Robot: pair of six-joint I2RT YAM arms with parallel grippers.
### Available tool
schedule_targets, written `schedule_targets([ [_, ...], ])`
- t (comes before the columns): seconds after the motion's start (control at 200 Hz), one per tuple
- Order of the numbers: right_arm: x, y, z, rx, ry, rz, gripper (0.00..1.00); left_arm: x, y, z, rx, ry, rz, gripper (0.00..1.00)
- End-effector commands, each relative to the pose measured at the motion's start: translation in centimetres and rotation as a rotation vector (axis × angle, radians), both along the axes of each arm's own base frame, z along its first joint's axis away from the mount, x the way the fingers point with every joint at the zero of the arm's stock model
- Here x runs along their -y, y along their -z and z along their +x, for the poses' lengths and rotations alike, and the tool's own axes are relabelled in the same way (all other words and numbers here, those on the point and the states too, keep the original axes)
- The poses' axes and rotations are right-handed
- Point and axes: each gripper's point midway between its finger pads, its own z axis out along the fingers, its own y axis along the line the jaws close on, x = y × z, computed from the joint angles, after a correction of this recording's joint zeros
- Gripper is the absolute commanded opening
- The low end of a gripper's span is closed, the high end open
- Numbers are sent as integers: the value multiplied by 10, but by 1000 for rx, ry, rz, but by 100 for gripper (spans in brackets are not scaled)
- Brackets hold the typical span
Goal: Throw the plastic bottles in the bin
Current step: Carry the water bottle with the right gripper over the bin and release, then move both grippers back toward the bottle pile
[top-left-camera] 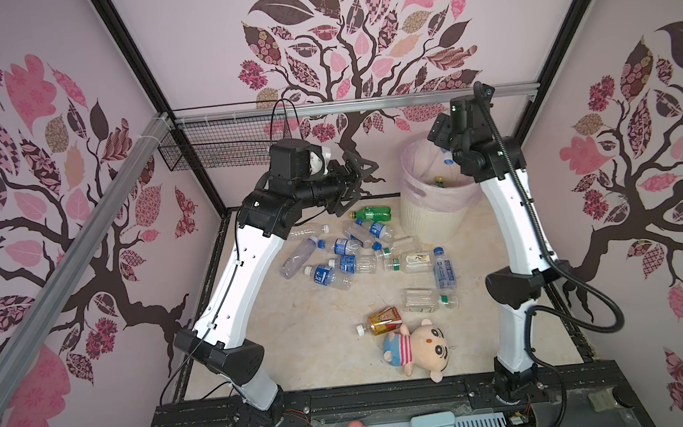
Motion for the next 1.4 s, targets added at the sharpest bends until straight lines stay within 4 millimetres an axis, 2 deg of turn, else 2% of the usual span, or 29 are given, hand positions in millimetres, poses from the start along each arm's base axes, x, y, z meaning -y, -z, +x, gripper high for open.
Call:
schedule_targets([
  [0.0, 0, 4, -30, -77, -21, 43, 99, -8, -2, -7, 32, 6, -2, 97],
  [0.065, -2, 17, -33, -95, -34, 58, 99, -11, 4, -7, 20, -1, -1, 97],
  [0.155, -6, 19, -43, -48, -73, 97, 99, -16, 10, -7, 2, -13, -3, 97],
  [0.2, -6, 20, -48, -37, -82, 111, 100, -18, 6, -7, 9, -14, -13, 97],
  [0.21, -6, 19, -49, -33, -83, 112, 99, -18, 15, -6, -13, -16, -5, 97],
  [0.225, -6, 18, -50, -33, -87, 114, 100, -19, 18, -5, -21, -18, -2, 97],
  [0.385, -19, 31, -57, -130, -160, 102, 99, -31, 19, -2, -72, -32, -48, 97],
  [0.53, -38, 22, -69, -124, -256, 91, 100, -39, 26, 0, -107, -56, -35, 97],
  [0.625, -53, 14, -80, -116, -333, 91, 99, -45, 43, 3, -149, -93, 12, 97],
  [0.825, -86, 18, -110, -148, -468, 80, 100, -68, 86, 14, -198, -208, 171, 97],
  [0.925, -108, 40, -127, -181, -530, 67, 100, -82, 109, 24, -204, -245, 256, 97],
  [1.06, -126, 66, -148, -234, -612, 110, 100, -108, 140, 33, -238, -302, 384, 97],
  [1.395, -141, 106, -187, -244, -761, 69, 100, -192, 217, 42, -343, -430, 677, 97],
])
